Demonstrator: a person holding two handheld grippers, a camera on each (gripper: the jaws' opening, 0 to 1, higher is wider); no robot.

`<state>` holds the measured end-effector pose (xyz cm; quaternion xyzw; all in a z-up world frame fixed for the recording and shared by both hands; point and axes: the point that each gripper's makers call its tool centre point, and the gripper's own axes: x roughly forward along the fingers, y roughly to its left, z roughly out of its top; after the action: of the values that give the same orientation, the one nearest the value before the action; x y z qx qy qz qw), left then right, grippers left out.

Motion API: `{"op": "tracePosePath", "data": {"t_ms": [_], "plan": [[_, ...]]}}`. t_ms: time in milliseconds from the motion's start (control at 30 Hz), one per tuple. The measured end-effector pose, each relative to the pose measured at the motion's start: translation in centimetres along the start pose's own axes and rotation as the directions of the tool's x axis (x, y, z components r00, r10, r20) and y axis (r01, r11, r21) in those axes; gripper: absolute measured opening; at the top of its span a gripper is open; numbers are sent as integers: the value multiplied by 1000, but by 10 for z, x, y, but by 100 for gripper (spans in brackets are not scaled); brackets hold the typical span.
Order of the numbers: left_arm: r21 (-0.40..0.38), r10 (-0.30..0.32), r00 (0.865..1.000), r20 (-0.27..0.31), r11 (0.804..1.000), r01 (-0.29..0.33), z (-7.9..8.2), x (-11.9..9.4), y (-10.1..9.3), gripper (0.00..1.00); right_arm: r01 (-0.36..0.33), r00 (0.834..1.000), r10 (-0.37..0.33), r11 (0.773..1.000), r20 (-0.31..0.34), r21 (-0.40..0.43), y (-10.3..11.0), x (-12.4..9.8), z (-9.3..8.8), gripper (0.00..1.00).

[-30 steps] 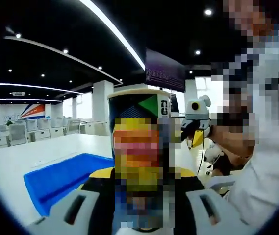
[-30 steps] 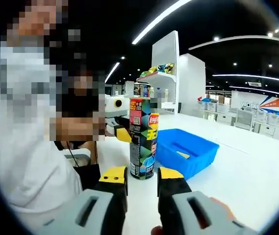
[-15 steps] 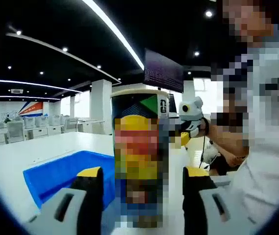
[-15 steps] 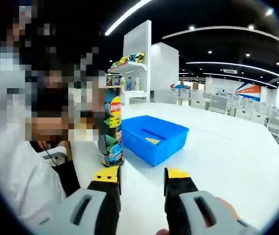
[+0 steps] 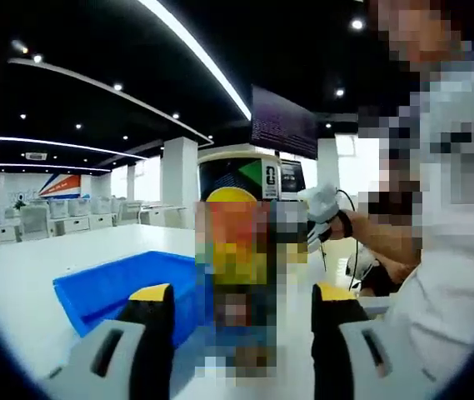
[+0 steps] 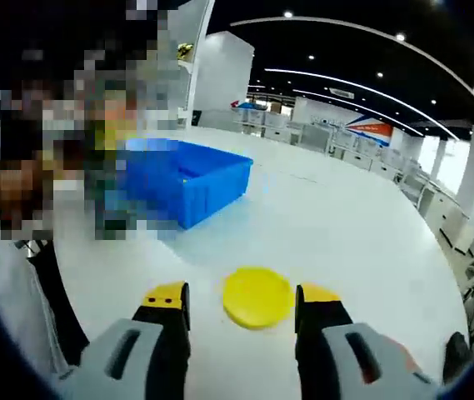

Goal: Open the lid of the chip container on the table, take out the chips, place them into the box in front of the container, and close the lid

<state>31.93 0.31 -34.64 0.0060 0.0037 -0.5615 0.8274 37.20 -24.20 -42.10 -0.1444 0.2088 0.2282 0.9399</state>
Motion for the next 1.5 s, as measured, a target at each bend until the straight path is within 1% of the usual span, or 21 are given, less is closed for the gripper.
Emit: {"op": "tracePosePath", "data": {"t_ms": [33, 100, 167, 200, 267, 367, 433, 600, 667, 733, 767, 800, 867, 967, 1033, 1100, 1167, 1233, 1367, 1500], "plan": [[-3, 5, 1000, 2, 1000, -5, 0, -1, 1, 67, 9, 1000, -10, 999, 27, 38, -2, 2, 2, 51], [-9, 16, 1000, 7, 1000, -16, -1, -5, 3, 67, 1, 998, -6, 996, 58, 88, -1, 3, 3, 49], [-11, 23, 1000, 4, 1000, -23, -4, -8, 3, 66, 45, 996, -52, 994, 79, 95, -8, 6, 0, 49], [-9, 26, 1000, -1, 1000, -26, -6, -9, 3, 65, 56, 994, -66, 992, 82, 116, -9, 7, -1, 49], [-2, 36, 999, 2, 999, -36, -7, -12, 3, 65, 50, 995, -61, 989, 82, 137, -9, 10, -4, 51], [-8, 40, 999, 3, 999, -40, -7, -16, 3, 65, 50, 993, -68, 982, 97, 180, -8, 14, -6, 58], [-10, 44, 999, 3, 999, -44, -7, -18, 3, 65, 52, 993, -72, 979, 96, 196, -8, 16, -7, 61], [-20, 53, 999, 14, 998, -52, -8, -22, 5, 65, 87, 991, -106, 974, 82, 207, -9, 23, -11, 61], [-35, 50, 999, 7, 998, -50, -11, -23, 5, 64, 105, 990, -122, 972, 71, 212, -9, 25, -13, 60], [-34, 43, 999, 1, 998, -43, -14, -23, 2, 63, 123, 987, -141, 970, 75, 208, -9, 27, -12, 57], [-34, 41, 999, -1, 999, -41, -15, -23, 2, 63, 146, 986, -160, 965, 48, 219, -12, 28, -15, 57], [-32, 46, 999, 0, 998, -46, -16, -24, 3, 62, 148, 986, -162, 964, 45, 219, -10, 29, -15, 58], [-39, 54, 998, 23, 998, -53, -13, -28, 6, 61, 147, 986, -162, 961, 46, 236, -8, 29, -15, 58], [-44, 58, 998, 31, 997, -57, -10, -31, 9, 61, 145, 986, -158, 963, 42, 228, -2, 31, -16, 59], [-49, 53, 998, 32, 997, -52, -10, -31, 7, 62, 146, 987, -158, 962, 34, 231, -1, 31, -18, 60], [-45, 57, 998, 25, 997, -56, -11, -30, 6, 62, 149, 986, -162, 960, 36, 237, 0, 31, -18, 58], [-45, 57, 998, 24, 997, -56, -12, -30, 5, 62, 152, 987, -161, 960, 22, 236, 2, 31, -21, 57], [-46, 62, 998, 28, 997, -61, -12, -30, 5, 62, 157, 985, -167, 960, 28, 231, 1, 31, -21, 55], [-48, 62, 998, 31, 997, -61, -11, -29, 3, 62, 169, 983, -180, 957, 26, 234, -1, 29, -21, 47], [-49, 60, 998, 28, 997, -58, -12, -29, 1, 62, 171, 983, -182, 958, 28, 231, -1, 29, -22, 46]]}}
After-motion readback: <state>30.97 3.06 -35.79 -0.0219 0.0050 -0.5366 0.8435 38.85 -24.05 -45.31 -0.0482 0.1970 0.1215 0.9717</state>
